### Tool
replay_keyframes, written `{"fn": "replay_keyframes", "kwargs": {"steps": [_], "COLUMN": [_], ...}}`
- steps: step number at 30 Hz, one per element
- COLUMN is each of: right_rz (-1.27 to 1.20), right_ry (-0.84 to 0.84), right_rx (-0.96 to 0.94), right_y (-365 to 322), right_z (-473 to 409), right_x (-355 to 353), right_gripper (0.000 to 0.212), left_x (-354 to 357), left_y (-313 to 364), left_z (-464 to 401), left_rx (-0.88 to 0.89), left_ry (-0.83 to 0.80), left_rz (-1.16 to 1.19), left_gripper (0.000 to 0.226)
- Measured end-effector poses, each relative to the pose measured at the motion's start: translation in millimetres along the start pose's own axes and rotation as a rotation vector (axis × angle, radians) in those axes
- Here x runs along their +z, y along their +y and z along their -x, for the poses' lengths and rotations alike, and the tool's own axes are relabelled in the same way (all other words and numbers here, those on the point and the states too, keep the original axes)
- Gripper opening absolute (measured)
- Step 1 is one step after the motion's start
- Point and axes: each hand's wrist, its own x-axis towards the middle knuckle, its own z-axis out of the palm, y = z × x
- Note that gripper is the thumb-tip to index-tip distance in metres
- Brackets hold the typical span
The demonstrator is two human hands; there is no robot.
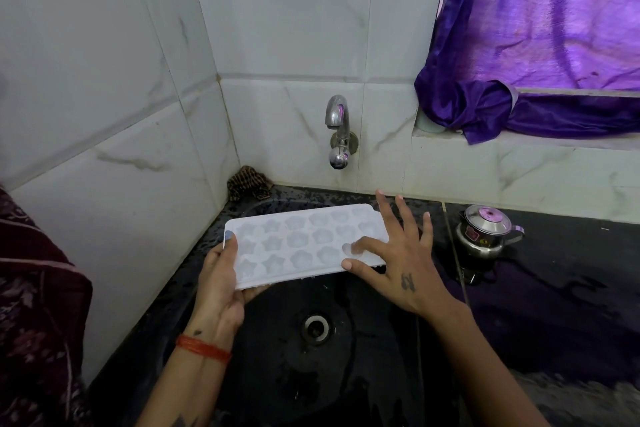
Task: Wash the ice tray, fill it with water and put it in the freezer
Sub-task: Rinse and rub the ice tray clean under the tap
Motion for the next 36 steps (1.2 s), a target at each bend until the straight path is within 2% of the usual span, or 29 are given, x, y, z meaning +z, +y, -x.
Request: {"fn": "replay_keyframes", "kwargs": {"steps": [10,15,23,26,31,36], "right_rz": [-0.17,-0.149,0.016,0.003,-0.143,-0.176], "right_ry": [-0.071,-0.061,-0.059,-0.069,-0.112,-0.114], "right_rx": [-0.005,0.003,-0.003,0.003,0.005,-0.002], "right_y": [-0.2,0.3,2.8,2.5,0.0,0.5], "right_z": [0.1,-1.9,-2.2,-2.0,-1.9,-2.4], "right_x": [2.1,-0.7,0.4,0.8,-0.2,-1.9], "right_gripper": [0.064,0.049,0.069,0.071,0.062,0.045], "left_x": [-2.0,-0.8,-1.9,-1.8,-1.2,-1.9], "left_y": [-1.7,-1.7,-4.7,-4.8,-4.0,-4.4], "left_z": [-0.2,-0.6,-4.7,-4.5,-3.5,-3.5], "left_rx": [-0.012,-0.019,-0.028,-0.016,-0.003,-0.003], "left_ry": [0.009,0.003,0.005,0.0,0.002,0.011], "left_rz": [-0.003,0.004,-0.008,-0.011,0.004,0.01], "left_gripper": [0.037,0.033,0.041,0.039,0.037,0.036]}}
